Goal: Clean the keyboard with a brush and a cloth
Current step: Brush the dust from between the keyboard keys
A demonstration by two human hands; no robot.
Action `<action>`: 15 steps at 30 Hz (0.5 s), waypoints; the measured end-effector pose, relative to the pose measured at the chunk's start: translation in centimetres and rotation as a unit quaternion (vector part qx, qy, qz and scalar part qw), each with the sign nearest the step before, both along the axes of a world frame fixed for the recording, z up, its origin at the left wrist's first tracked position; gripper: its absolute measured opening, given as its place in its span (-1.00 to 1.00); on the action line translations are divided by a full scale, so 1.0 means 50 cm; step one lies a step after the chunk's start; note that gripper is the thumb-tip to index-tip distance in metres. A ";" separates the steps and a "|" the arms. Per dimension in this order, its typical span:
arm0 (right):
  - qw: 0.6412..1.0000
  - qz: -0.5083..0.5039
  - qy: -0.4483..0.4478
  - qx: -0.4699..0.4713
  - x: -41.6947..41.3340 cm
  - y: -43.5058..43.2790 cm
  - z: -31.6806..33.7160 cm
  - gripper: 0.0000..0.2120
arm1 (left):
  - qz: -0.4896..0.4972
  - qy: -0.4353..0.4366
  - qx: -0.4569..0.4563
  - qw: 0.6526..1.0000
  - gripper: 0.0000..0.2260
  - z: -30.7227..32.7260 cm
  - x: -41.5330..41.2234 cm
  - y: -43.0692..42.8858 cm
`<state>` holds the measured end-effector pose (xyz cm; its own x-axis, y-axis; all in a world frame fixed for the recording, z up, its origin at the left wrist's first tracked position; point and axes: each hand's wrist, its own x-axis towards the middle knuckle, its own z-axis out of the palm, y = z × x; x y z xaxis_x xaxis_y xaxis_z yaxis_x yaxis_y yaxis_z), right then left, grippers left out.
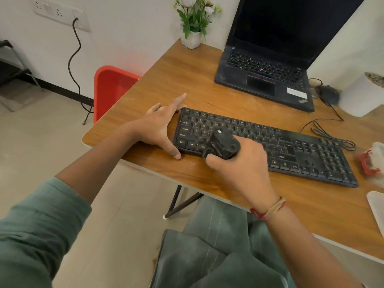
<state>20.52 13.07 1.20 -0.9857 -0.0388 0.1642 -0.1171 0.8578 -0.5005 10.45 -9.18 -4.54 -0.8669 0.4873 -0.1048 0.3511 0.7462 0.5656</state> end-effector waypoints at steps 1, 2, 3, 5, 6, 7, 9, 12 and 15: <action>1.000 0.010 0.011 0.006 0.000 -0.011 -0.004 -0.64 | 0.000 0.001 0.000 1.000 0.37 -0.001 0.000 0.000; 0.999 0.027 0.016 0.011 -0.001 -0.022 -0.009 -0.64 | 0.001 0.003 0.000 1.000 0.37 -0.001 0.001 0.000; 0.999 0.047 0.008 0.005 -0.003 -0.033 -0.012 -0.65 | 0.001 0.006 0.000 1.000 0.37 -0.001 0.001 0.000; 0.993 0.078 -0.054 -0.077 -0.011 -0.042 -0.010 -0.72 | -0.002 0.007 0.002 1.000 0.37 -0.002 0.000 0.001; 0.981 0.076 -0.103 -0.143 -0.016 -0.037 -0.003 -0.79 | -0.004 0.006 0.004 1.000 0.37 -0.002 0.000 0.001; 0.969 0.059 -0.140 -0.194 -0.022 -0.027 0.004 -0.82 | -0.004 0.005 0.004 1.000 0.37 -0.002 0.001 0.000; 0.972 0.031 -0.124 -0.199 -0.030 0.007 0.024 -0.82 | -0.003 0.005 0.002 1.000 0.36 -0.003 0.000 -0.001; 0.993 0.018 -0.071 -0.089 -0.035 0.042 0.039 -0.74 | -0.004 0.009 0.001 1.000 0.36 -0.005 -0.002 -0.001; 0.998 0.043 -0.048 0.011 -0.015 0.011 0.026 -0.68 | -0.006 0.012 0.002 1.000 0.36 -0.006 -0.003 0.000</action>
